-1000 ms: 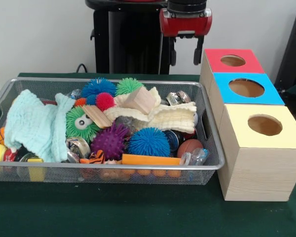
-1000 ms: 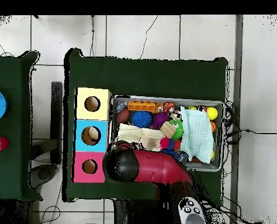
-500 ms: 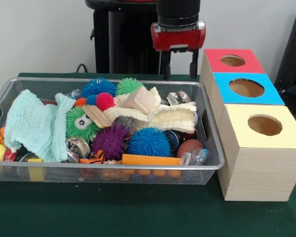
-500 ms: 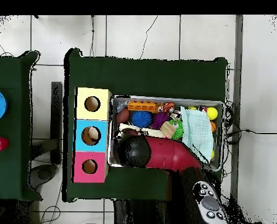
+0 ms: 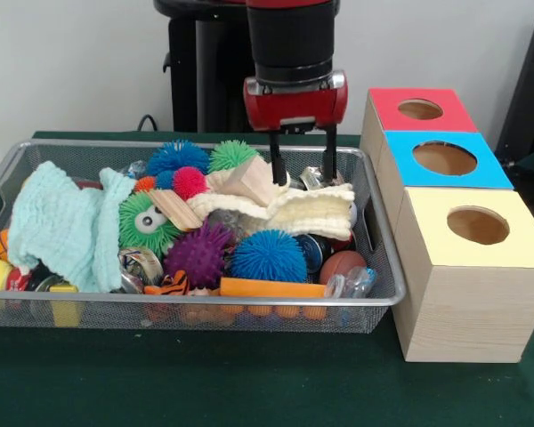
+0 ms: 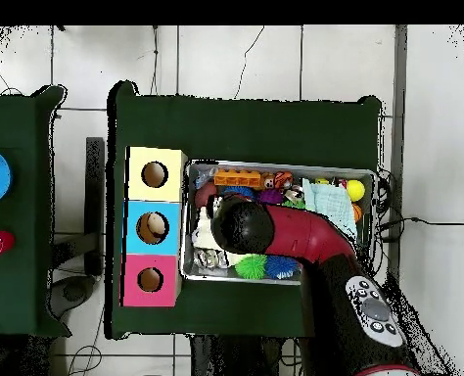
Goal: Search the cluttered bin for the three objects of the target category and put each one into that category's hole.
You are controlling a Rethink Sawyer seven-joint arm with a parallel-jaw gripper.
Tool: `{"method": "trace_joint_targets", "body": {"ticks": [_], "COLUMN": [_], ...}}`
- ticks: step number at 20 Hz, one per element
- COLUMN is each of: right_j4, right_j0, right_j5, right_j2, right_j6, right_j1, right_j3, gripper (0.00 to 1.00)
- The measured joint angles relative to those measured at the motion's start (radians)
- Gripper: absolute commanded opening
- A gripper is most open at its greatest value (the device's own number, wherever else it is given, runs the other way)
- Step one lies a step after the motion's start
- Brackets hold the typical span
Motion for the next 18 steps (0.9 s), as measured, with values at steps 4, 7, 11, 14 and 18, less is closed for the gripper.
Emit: {"method": "trace_joint_targets", "body": {"ticks": [4,7,11,14,18], "right_j4": [-0.018,-0.030,-0.046,-0.053,-0.057], "right_j0": [-0.011,-0.012,-0.020,-0.038,-0.077], "right_j5": [0.000,0.007,0.031,0.053,0.079], "right_j2": [0.018,0.034,0.057,0.078,0.109], "right_j6": [0.000,0.000,0.000,0.000,0.000], "right_j1": [0.033,0.051,0.064,0.071,0.086], "right_j3": [-0.042,-0.069,-0.099,-0.117,-0.146], "gripper": [1.00,1.00,1.00,1.00,1.00]}}
